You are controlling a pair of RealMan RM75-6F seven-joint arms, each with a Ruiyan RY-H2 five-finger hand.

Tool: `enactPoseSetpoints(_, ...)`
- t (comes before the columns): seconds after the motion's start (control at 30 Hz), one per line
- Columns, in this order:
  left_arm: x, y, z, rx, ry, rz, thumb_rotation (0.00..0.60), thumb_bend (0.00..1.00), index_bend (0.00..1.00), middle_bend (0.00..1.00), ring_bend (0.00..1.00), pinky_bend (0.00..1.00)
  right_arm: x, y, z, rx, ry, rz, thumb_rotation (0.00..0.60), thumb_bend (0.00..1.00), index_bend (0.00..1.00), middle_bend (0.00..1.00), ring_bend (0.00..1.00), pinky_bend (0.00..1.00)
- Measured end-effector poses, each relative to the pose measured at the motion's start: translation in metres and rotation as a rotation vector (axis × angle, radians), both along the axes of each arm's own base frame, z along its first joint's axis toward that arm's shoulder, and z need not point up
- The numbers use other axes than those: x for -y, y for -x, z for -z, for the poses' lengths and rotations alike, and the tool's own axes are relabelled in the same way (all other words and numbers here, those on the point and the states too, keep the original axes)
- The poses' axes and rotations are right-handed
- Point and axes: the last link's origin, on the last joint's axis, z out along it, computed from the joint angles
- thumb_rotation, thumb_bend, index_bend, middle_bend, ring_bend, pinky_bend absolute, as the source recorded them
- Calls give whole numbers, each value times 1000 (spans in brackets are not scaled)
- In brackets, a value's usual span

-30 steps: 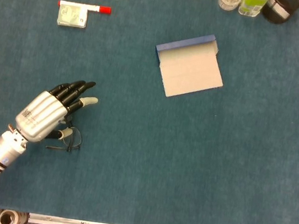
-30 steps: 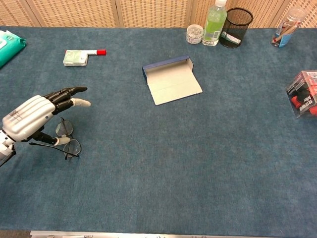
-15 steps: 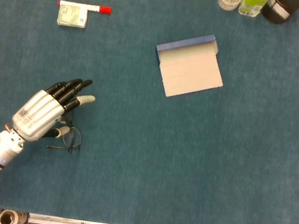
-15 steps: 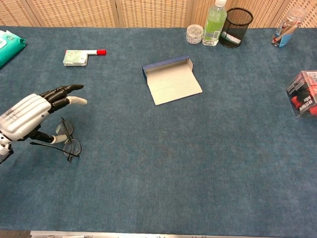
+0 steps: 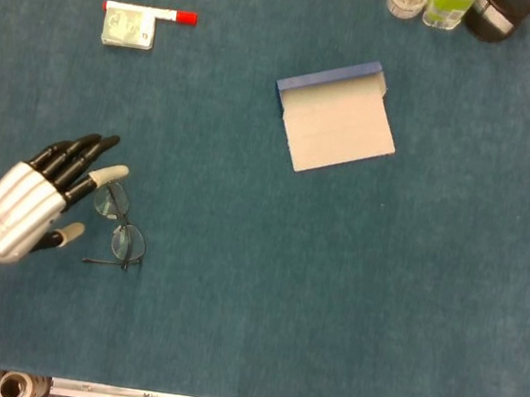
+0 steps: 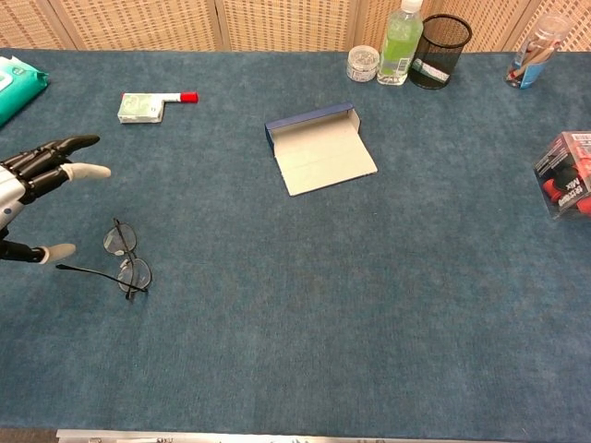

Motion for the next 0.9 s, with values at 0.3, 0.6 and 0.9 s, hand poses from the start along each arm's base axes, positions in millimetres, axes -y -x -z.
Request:
enactPoseSetpoints(0.3,20,10,-10,-70,58,11,600,0,166,10,68,195,-2,-1,-1,2,3,-6,600,342,575,461,253,329)
enactPoseSetpoints(0.6,32,-2,-8,-14,173,35,600,0,158,9,68,195,-1,0,0,2,2,-3,600,341,575,461,253,329)
enactPoseSetpoints(0.9,34,-22,-4,102,303,42,600,0,158,9,68,196,-1,0,-1,4,0,-3,600,341,575,461,253,329)
